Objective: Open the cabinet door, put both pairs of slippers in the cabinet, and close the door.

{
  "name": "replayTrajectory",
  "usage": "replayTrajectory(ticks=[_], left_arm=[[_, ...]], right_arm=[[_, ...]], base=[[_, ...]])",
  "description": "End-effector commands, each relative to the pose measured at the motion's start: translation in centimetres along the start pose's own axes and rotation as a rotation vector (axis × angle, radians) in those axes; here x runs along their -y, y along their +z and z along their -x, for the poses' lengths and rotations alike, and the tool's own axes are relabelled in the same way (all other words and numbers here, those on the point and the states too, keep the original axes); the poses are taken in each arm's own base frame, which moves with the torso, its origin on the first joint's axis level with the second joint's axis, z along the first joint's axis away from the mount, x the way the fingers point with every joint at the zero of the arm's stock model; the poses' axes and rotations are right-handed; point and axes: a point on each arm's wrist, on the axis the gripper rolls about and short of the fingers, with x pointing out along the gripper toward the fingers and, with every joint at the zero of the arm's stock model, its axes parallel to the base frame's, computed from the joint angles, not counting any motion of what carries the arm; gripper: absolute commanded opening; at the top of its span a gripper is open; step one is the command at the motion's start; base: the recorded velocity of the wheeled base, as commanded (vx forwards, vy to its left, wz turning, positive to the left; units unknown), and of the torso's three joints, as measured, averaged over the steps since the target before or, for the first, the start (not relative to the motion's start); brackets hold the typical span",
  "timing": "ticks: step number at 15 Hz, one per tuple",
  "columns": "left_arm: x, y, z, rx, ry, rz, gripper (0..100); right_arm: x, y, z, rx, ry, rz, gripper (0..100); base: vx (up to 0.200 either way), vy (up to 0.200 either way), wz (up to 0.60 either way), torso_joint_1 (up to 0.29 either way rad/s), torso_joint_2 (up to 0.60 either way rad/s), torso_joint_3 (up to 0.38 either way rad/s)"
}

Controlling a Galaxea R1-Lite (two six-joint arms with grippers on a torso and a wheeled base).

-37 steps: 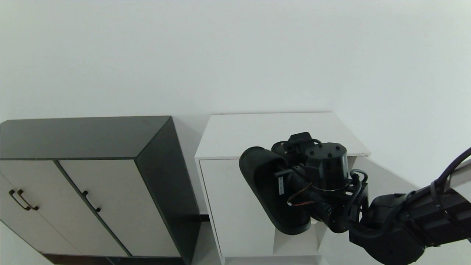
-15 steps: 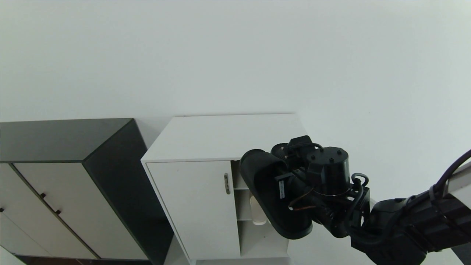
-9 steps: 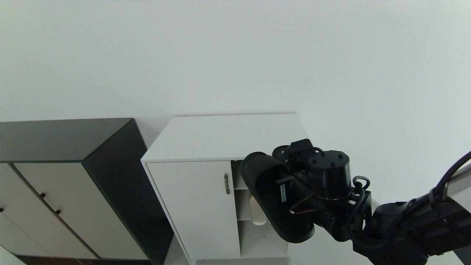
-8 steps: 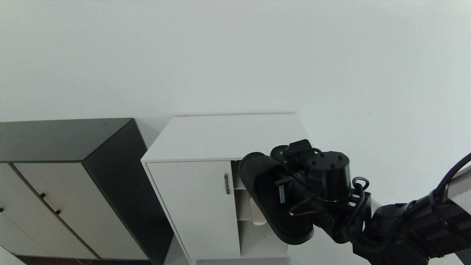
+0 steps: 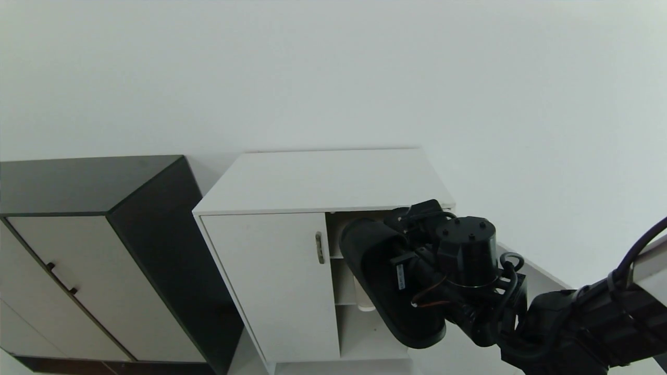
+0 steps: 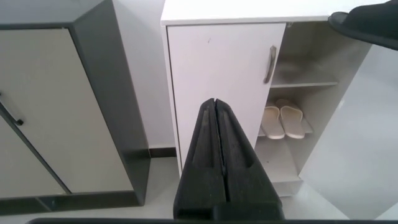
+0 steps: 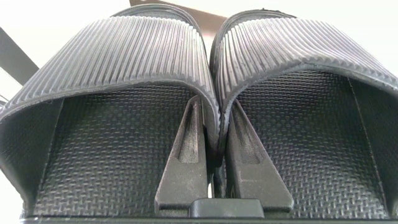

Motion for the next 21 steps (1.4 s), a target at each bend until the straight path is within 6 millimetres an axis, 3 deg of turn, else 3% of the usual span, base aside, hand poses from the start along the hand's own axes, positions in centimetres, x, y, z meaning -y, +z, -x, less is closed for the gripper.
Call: replayTrajectory(ticks=[1, 21], left_arm=[[0.0, 0.01, -0.01, -0.001, 0.0, 0.0, 0], [0.0, 0.01, -0.01, -0.001, 0.0, 0.0, 0]], right_arm=[[-0.03, -0.16, -0.09, -0.005, 0.0, 0.003, 0], [-0.23, -0.97, -0.34, -0.017, 0.002, 0.01, 0]], base=[[0.0, 0.0, 0.0, -0.227, 0.55, 0.315], [0.0, 0.0, 0.0, -0.179, 0.5, 0.323]])
